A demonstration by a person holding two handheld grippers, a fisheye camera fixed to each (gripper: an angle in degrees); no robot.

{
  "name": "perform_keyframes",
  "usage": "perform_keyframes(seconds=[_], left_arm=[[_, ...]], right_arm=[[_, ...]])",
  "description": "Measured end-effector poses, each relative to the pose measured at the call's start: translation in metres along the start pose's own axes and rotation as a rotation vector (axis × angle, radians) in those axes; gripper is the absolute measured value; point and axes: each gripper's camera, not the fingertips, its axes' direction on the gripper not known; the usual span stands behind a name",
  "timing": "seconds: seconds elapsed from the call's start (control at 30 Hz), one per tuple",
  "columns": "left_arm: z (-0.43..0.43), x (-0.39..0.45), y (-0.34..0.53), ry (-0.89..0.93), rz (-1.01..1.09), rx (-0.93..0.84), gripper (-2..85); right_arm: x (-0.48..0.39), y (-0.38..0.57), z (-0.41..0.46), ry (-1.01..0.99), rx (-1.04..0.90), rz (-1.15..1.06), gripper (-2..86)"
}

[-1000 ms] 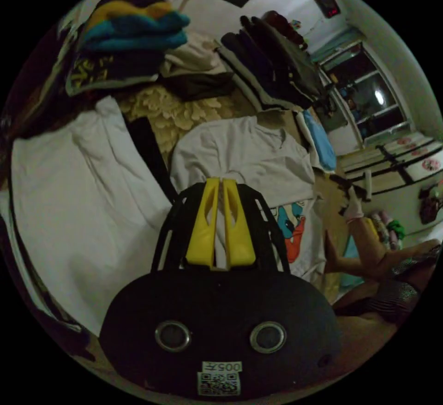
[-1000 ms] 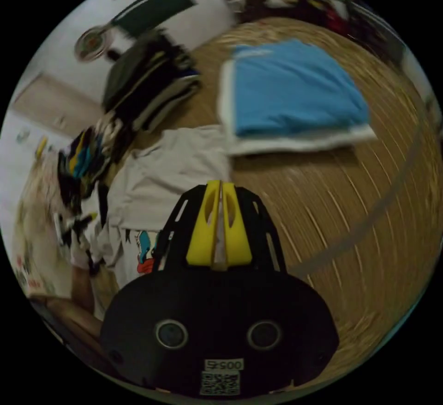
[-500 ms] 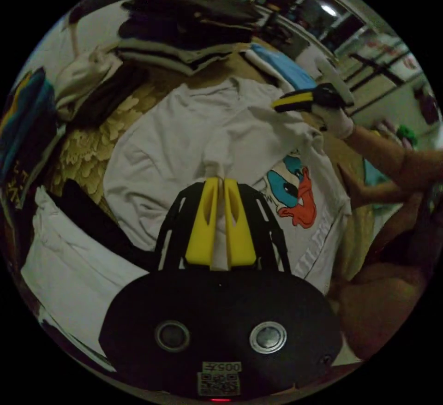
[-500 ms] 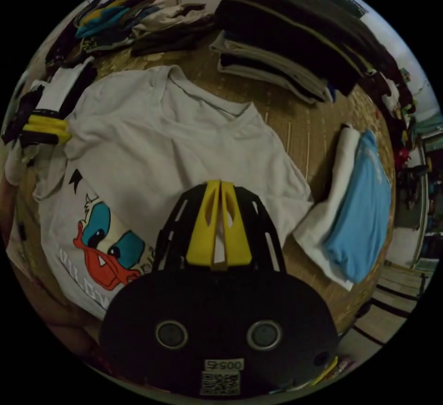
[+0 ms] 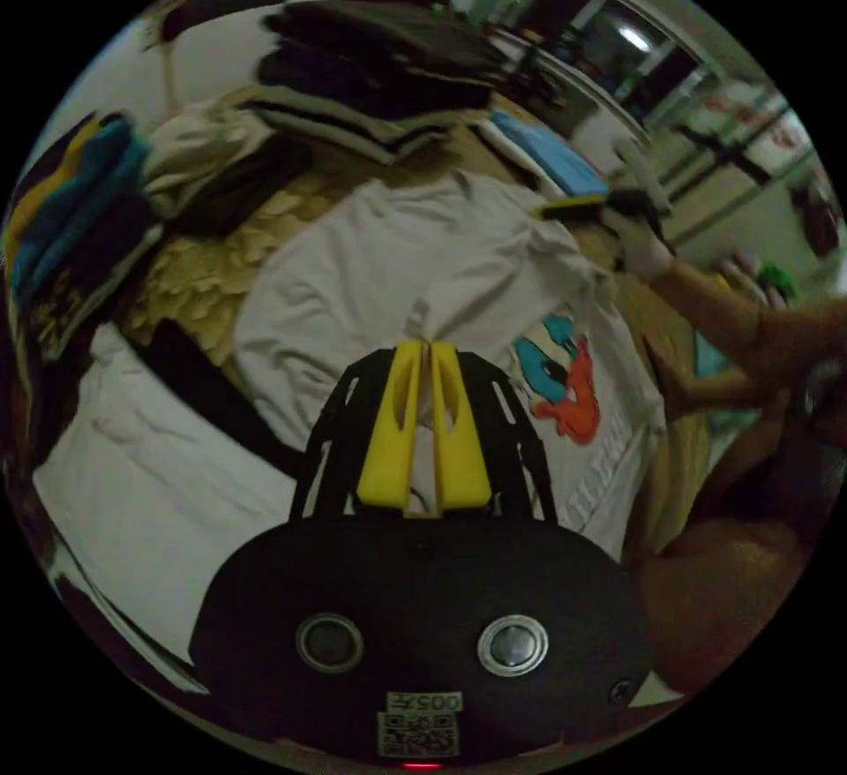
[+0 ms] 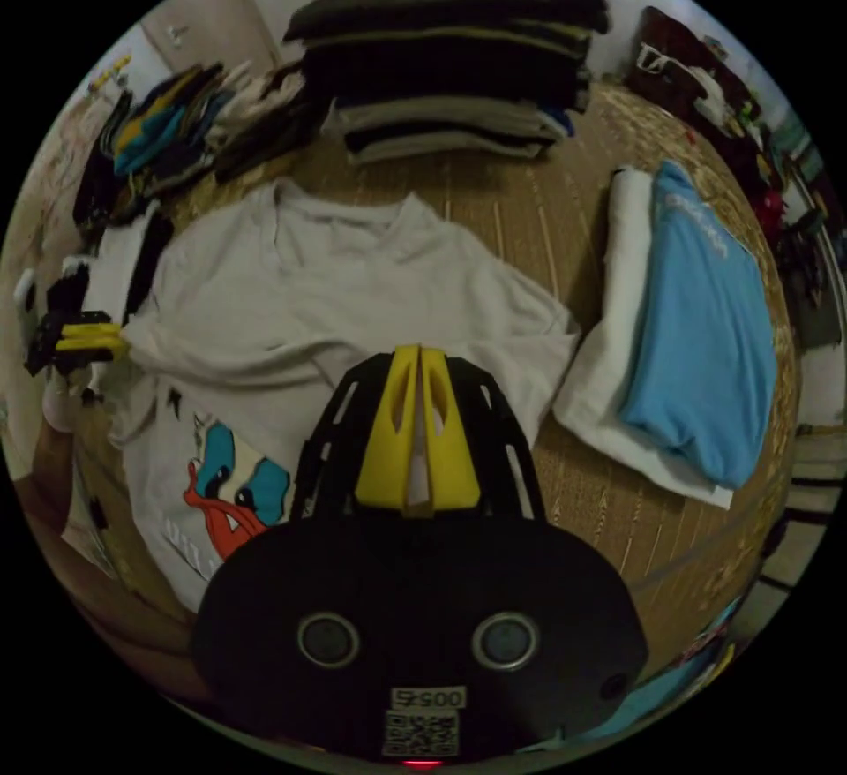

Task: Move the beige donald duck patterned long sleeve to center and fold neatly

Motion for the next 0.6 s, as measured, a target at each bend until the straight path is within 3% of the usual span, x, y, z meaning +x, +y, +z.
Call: perform_keyframes(seconds=[0.17, 0.33, 0.47, 0.5, 0.6], left_arm=[[-0.010, -0.039, 0.001, -0.029, -0.260, 0.018, 0.4], [-0.030, -0.002, 0.009, -0.124, -0.164, 0.093, -0.5], [-0.009, 0.021, 0.003, 0.203, -0.033, 0.059, -0.6], [-0.003, 0.024, 0.002, 0.196, -0.026, 0.038, -0.6], [0.023, 0.047, -0.003, -0.100, 0.056, -0.124, -0.6]], right_arm=[[-0.004, -0.018, 0.015, -0.067, -0.047, 0.095, -1.0], [-0.022, -0.012, 0.004, -0.143, 0.050, 0.146, -1.0], [-0.051, -0.007, 0.020, -0.082, -0.039, 0.085, -1.1], [-0.061, -0.007, 0.029, -0.033, -0.088, 0.067, -1.1], [-0.089, -0.009, 0.041, 0.080, -0.128, 0.007, -1.5]])
